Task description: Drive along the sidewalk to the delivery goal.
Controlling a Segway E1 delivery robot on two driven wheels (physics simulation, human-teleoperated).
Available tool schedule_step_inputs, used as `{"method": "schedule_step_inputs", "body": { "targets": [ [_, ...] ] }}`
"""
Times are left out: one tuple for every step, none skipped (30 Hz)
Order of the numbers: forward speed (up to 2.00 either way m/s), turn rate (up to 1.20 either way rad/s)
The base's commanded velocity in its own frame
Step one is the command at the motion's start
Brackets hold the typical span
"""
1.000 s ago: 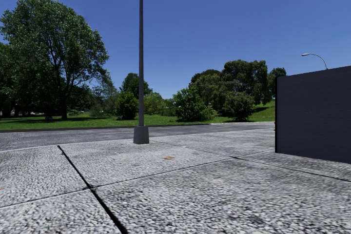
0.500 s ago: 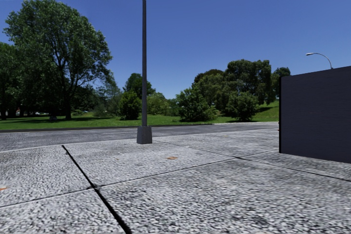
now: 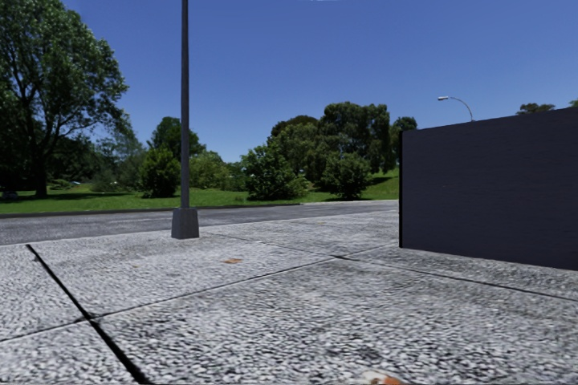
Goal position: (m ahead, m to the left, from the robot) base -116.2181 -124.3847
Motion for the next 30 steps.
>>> {"method": "schedule_step_inputs", "body": {
  "targets": [
    [0.0, -0.72],
    [0.0, -0.72],
    [0.0, -0.72],
    [0.0, -0.72],
    [0.0, -0.72],
    [0.0, -0.72],
    [0.0, -0.72],
    [0.0, -0.72],
    [0.0, -0.72],
    [0.0, -0.72],
    [0.0, -0.72],
    [0.0, -0.72],
    [0.0, -0.72],
    [0.0, -0.72],
    [0.0, -0.72],
    [0.0, -0.72],
    [0.02, -0.72],
    [0.07, -0.72],
    [0.17, -0.72],
    [0.17, -0.72],
    [0.22, -0.72],
    [0.24, -0.72],
    [0.29, -0.72],
    [0.29, -0.72],
    [0.37, -0.72],
    [0.41, -0.72],
    [0.47, -0.72],
    [0.47, -0.72],
    [0.51, -0.72],
    [0.62, -0.72]
  ]
}}
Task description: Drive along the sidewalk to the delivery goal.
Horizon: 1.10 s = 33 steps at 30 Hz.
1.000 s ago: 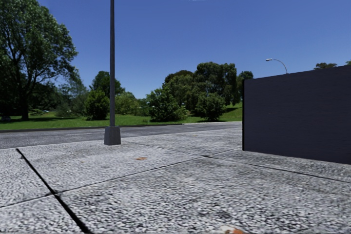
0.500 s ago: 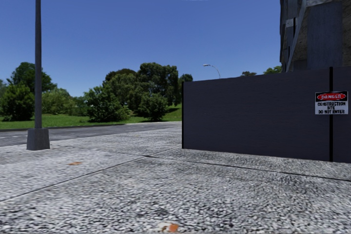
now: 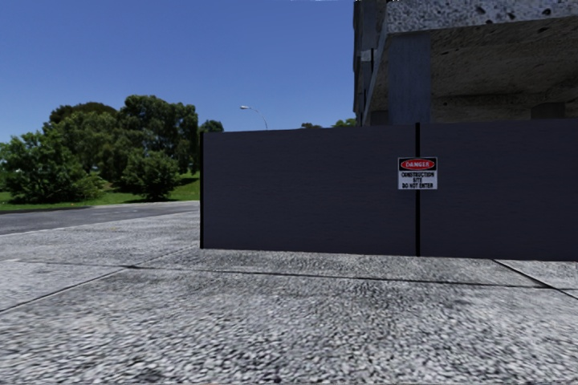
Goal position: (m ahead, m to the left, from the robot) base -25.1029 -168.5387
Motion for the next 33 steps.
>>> {"method": "schedule_step_inputs", "body": {
  "targets": [
    [0.69, -0.72],
    [0.69, -0.72],
    [0.73, -0.72],
    [0.75, -0.72],
    [0.75, -0.72],
    [0.77, -0.72],
    [0.78, -0.72],
    [0.78, -0.72],
    [0.78, -0.72],
    [0.78, -0.72],
    [0.81, -0.72],
    [0.86, -0.72],
    [0.86, -0.72],
    [0.89, -0.72],
    [0.89, -0.72],
    [0.89, -0.72],
    [0.89, -0.72],
    [0.89, -0.72],
    [0.89, -0.72],
    [0.89, -0.72],
    [0.89, -0.72],
    [0.89, -0.72],
    [0.9, -0.72],
    [0.9, -0.72],
    [0.9, -0.72],
    [0.9, -0.72],
    [0.9, -0.72],
    [0.9, -0.72],
    [0.9, -0.72],
    [0.9, -0.72],
    [0.9, -0.72],
    [0.91, -0.72],
    [0.91, -0.72]
  ]
}}
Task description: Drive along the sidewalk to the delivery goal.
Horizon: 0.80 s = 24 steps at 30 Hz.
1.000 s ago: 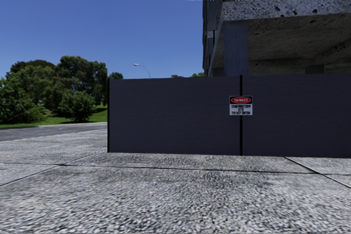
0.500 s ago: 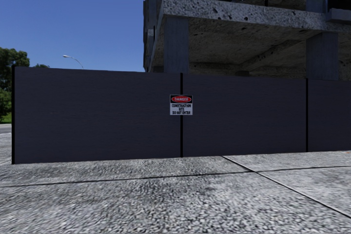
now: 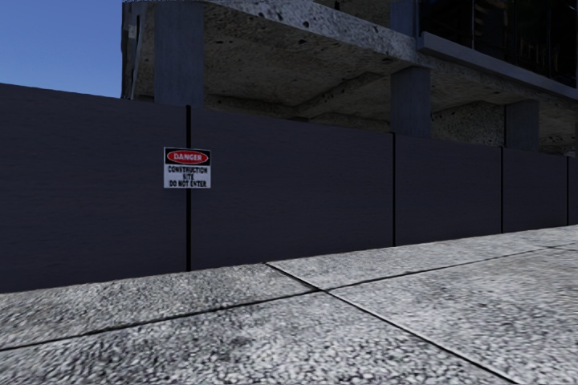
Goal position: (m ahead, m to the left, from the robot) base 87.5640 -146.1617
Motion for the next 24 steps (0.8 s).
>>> {"method": "schedule_step_inputs", "body": {
  "targets": [
    [0.91, -0.72],
    [0.92, -0.72],
    [0.92, -0.72],
    [0.92, -0.72],
    [0.92, -0.72],
    [0.92, -0.72],
    [0.92, -0.72],
    [0.92, -0.72],
    [0.92, -0.72],
    [0.92, -0.72],
    [0.92, -0.72],
    [0.92, -0.72],
    [0.93, -0.72],
    [0.94, -0.72],
    [0.95, -0.72],
    [0.95, -0.72],
    [0.95, -0.72],
    [0.96, -0.72],
    [0.96, -0.7],
    [0.99, 0.0],
    [0.99, 0.0],
    [1.0, 0.0],
    [1.01, 0.0],
    [1.01, 0.0]
  ]
}}
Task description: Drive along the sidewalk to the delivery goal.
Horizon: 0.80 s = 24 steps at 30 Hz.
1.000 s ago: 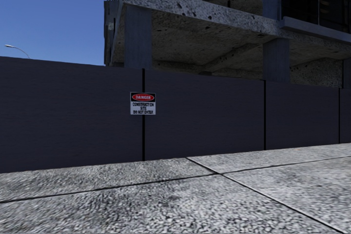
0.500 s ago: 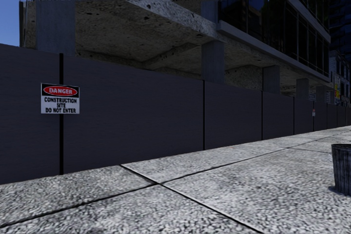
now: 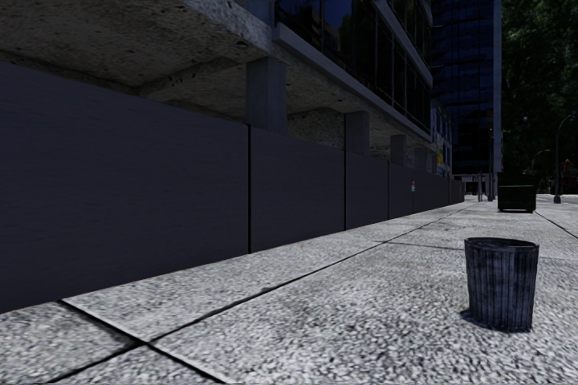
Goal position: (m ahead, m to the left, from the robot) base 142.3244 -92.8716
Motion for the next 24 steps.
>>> {"method": "schedule_step_inputs", "body": {
  "targets": [
    [1.01, 0.0],
    [0.99, 0.0],
    [0.98, 0.43],
    [0.98, 0.58],
    [0.98, 0.58],
    [0.98, 0.58],
    [0.98, 0.17],
    [0.98, 0.0],
    [0.98, 0.0],
    [1.01, 0.0],
    [1.03, 0.0],
    [1.04, 0.0],
    [1.04, 0.0],
    [1.04, 0.0],
    [1.05, 0.0],
    [1.1, 0.0],
    [1.1, 0.0],
    [1.14, 0.0],
    [1.19, 0.0],
    [1.26, 0.0],
    [1.26, 0.0],
    [1.28, -0.11],
    [1.28, -0.36],
    [1.31, -0.64]
  ]
}}
